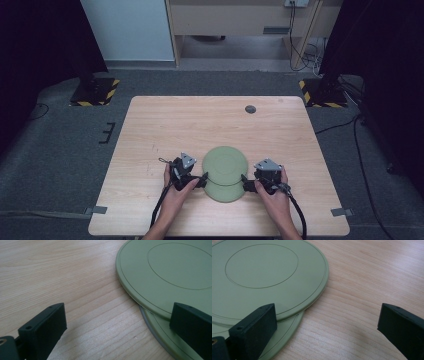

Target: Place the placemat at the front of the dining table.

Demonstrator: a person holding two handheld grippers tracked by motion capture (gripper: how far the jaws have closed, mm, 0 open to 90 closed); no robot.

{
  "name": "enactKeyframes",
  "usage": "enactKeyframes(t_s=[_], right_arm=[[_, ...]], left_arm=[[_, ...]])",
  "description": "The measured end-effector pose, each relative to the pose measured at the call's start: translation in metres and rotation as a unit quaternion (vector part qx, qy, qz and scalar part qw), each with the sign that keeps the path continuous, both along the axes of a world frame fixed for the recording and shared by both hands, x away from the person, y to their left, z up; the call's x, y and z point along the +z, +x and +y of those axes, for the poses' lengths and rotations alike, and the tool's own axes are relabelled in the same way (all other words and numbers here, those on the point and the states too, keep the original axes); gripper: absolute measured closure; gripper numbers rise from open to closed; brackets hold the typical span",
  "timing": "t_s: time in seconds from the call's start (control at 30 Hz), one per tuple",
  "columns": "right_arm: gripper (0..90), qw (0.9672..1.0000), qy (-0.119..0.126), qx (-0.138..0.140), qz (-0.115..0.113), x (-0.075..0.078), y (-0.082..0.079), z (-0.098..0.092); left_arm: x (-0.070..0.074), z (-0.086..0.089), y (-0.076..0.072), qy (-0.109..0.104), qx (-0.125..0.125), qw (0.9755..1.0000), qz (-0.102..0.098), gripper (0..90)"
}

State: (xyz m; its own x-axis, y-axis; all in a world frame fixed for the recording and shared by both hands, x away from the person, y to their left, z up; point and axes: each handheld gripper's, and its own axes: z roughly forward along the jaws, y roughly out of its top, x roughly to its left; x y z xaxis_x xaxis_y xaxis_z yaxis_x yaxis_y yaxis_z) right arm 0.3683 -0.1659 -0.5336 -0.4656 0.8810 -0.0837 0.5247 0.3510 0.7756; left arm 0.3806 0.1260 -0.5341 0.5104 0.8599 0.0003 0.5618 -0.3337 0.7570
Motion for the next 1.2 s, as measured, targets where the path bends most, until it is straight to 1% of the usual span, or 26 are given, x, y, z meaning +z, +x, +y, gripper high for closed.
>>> enactKeyframes(t_s=[0.1,0.27,0.37,0.53,0.6,0.7,0.77,0.8,0.87,1.03,1.1,1.2], right_arm=[[5.2,1.0000,-0.001,0.002,-0.001,0.001,-0.001,0.000],[5.3,1.0000,-0.002,0.005,-0.001,0.004,-0.004,-0.002],[5.3,1.0000,0.001,0.006,0.003,0.005,-0.005,-0.004],[5.2,0.9997,-0.007,0.019,0.016,0.005,-0.006,-0.007],[5.4,0.9995,-0.003,0.021,0.022,0.006,-0.006,-0.009],[5.8,0.9992,-0.003,0.025,0.032,0.007,-0.004,-0.015],[6.0,0.9987,-0.015,0.030,0.040,0.009,-0.001,-0.017],[6.0,0.9983,-0.022,0.033,0.042,0.013,0.001,-0.019],[6.1,0.9984,-0.015,0.032,0.045,0.019,0.003,-0.022],[6.0,0.9974,-0.018,0.041,0.056,0.035,0.013,-0.027],[5.7,0.9971,-0.018,0.042,0.061,0.042,0.019,-0.029],[5.8,0.9969,-0.019,0.047,0.060,0.052,0.028,-0.029]], left_arm=[[0.000,0.001,-0.001,0.000,-0.004,1.0000,0.000,1.2],[0.001,0.001,-0.002,0.002,-0.006,1.0000,0.001,1.5],[0.002,0.002,-0.002,0.002,-0.008,1.0000,0.003,1.6],[0.005,0.005,-0.004,0.000,-0.010,1.0000,0.000,1.6],[0.007,0.007,-0.005,-0.003,-0.009,1.0000,-0.001,1.7],[0.009,0.009,-0.004,0.004,-0.012,0.9999,-0.002,1.8],[0.011,0.010,-0.003,0.001,-0.011,0.9999,-0.004,1.9],[0.012,0.010,-0.002,0.003,-0.011,0.9999,-0.004,1.9],[0.014,0.010,-0.001,0.000,-0.012,0.9999,-0.005,1.9],[0.015,0.010,0.001,0.003,-0.014,0.9999,-0.002,1.9],[0.015,0.010,0.003,-0.001,-0.011,0.9999,-0.001,2.0],[0.015,0.010,0.006,0.001,-0.009,1.0000,0.002,2.0]])
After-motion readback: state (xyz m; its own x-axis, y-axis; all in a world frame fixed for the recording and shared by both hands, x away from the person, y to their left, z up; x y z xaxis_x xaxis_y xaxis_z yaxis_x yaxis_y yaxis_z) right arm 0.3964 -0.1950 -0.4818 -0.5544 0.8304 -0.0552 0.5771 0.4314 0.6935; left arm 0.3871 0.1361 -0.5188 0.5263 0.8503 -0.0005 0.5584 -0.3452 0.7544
